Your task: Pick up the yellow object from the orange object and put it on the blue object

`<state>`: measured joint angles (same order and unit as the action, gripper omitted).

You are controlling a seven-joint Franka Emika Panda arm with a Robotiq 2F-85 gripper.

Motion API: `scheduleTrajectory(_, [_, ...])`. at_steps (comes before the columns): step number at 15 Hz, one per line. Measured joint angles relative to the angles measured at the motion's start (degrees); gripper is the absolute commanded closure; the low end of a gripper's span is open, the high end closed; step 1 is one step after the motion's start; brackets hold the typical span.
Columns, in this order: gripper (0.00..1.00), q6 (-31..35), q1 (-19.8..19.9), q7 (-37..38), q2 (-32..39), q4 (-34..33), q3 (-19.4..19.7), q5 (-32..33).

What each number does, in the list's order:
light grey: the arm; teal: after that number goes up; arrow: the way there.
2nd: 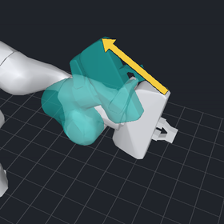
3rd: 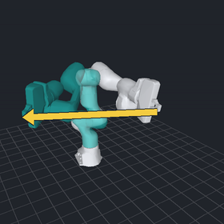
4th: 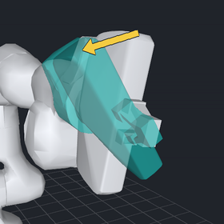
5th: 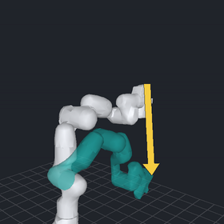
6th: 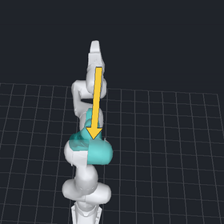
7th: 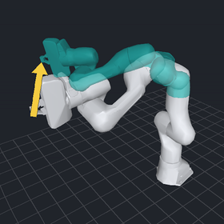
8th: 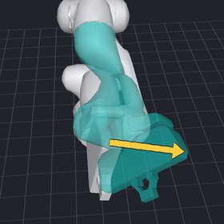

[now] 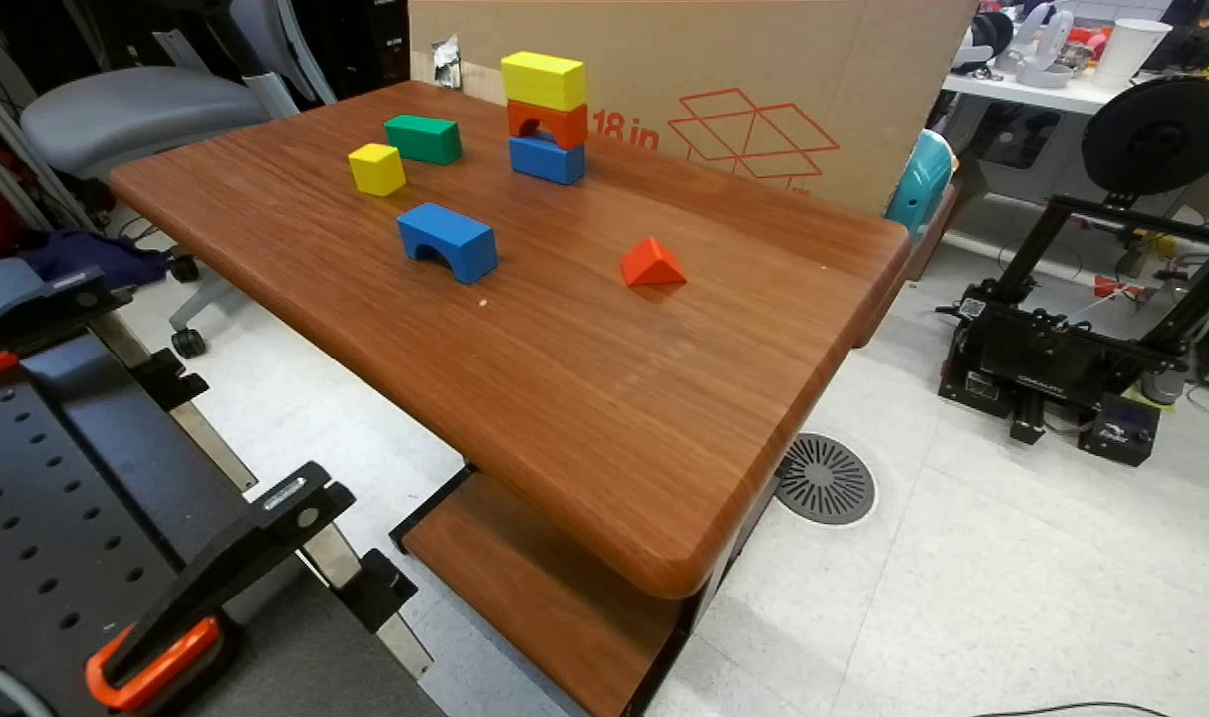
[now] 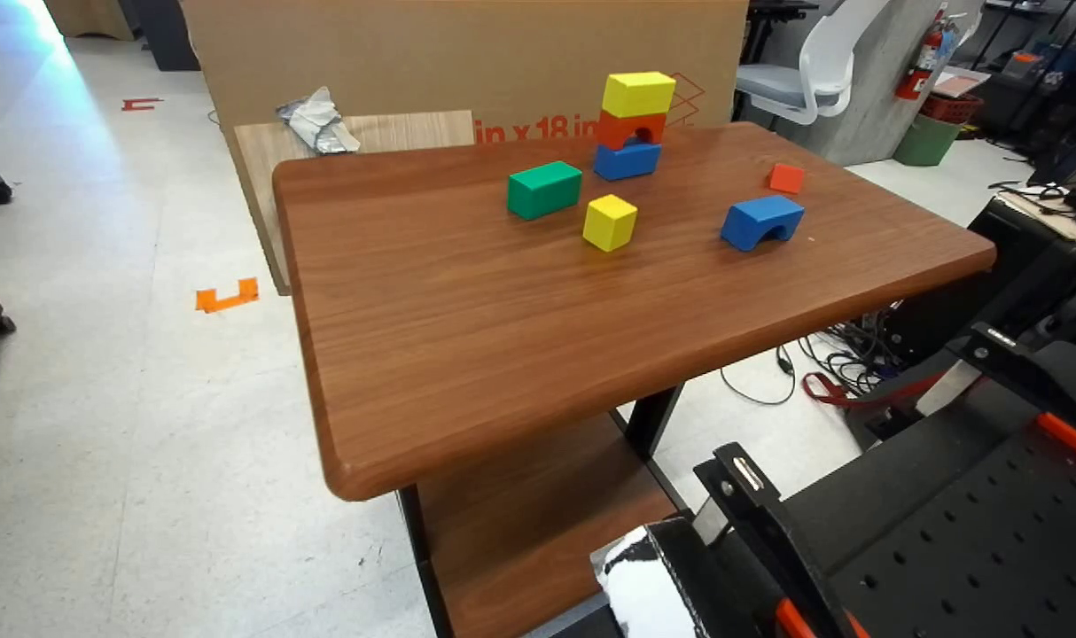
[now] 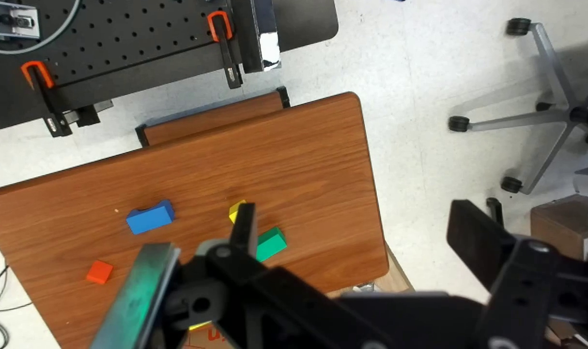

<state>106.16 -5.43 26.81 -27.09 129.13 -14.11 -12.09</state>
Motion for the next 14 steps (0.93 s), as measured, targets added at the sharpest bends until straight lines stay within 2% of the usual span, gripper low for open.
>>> scheduleTrajectory(3, [0.00,3.09,1.63,-1.27,3.44,-0.77,0.94,2.99])
scheduleTrajectory(9, [0.00,11.66,4.24,-6.33,14.19,-3.43,3.77,13.35])
scheduleTrajectory(14, [0.00,14.24,4.40,-11.27,24.05,-8.39,7.40,14.24])
